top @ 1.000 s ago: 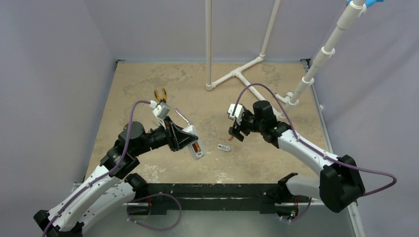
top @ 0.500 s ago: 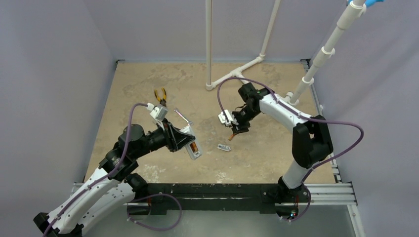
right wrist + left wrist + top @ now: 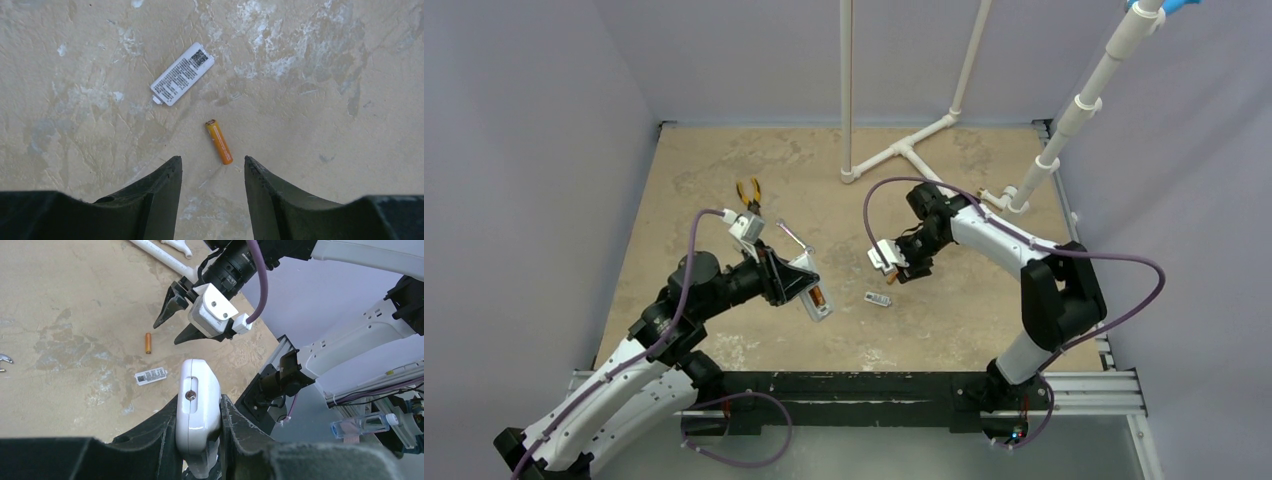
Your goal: Load the batteries into the remote control
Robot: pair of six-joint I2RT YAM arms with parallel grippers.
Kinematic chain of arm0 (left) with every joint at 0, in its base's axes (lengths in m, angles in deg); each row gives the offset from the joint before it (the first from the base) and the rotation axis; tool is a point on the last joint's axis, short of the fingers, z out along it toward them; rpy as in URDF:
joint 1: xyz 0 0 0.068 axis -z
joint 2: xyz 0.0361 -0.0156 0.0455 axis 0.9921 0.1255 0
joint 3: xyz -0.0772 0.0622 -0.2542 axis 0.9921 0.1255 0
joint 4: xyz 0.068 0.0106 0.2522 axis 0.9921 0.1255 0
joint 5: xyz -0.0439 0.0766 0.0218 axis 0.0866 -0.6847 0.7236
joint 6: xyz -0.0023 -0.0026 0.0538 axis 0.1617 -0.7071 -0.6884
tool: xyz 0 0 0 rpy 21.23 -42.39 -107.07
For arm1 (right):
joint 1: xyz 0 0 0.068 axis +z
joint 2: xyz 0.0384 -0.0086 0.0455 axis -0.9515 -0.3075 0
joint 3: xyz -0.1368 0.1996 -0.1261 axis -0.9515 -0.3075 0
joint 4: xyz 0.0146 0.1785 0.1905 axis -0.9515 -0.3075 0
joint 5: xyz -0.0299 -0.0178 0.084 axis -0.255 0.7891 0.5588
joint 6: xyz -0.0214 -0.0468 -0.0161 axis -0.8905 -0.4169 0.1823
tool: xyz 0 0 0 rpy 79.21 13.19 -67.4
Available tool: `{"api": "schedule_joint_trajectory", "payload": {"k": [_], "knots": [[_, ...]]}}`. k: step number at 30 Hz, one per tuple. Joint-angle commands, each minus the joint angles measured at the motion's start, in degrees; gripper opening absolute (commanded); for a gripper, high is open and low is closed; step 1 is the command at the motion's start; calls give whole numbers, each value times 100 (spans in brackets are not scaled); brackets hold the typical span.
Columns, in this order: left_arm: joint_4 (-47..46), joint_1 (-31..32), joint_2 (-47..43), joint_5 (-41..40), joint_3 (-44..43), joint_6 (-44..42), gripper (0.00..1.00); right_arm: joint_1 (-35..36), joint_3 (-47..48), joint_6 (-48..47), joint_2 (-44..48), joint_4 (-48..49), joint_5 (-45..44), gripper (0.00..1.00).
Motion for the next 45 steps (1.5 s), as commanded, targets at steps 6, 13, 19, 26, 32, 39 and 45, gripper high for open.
{"api": "schedule_joint_trajectory", "payload": {"k": [6, 13, 19, 26, 32, 39, 45], "knots": [[-216, -2, -94, -80, -12, 37, 0, -5, 11, -220, -385, 543, -504, 47], [-152, -2, -119, -112, -33, 27, 0, 1, 11, -276, -794, 696, -704, 47], [-142, 2, -113, -126, -29, 36, 0, 11, -64, -170, -968, 955, -848, 44], [-117, -6, -106, -101, -46, 3, 0, 40, -68, -58, -1042, 751, -810, 28], [-51, -6, -90, -62, -68, -41, 0, 140, -161, 14, -1064, 812, -835, 29], [-66, -3, -137, -73, -15, 26, 0, 239, -127, -65, -1061, 730, -786, 33], [-52, -6, -174, -81, 6, 28, 0, 292, 5, -169, -1149, 452, -764, 33]]}}
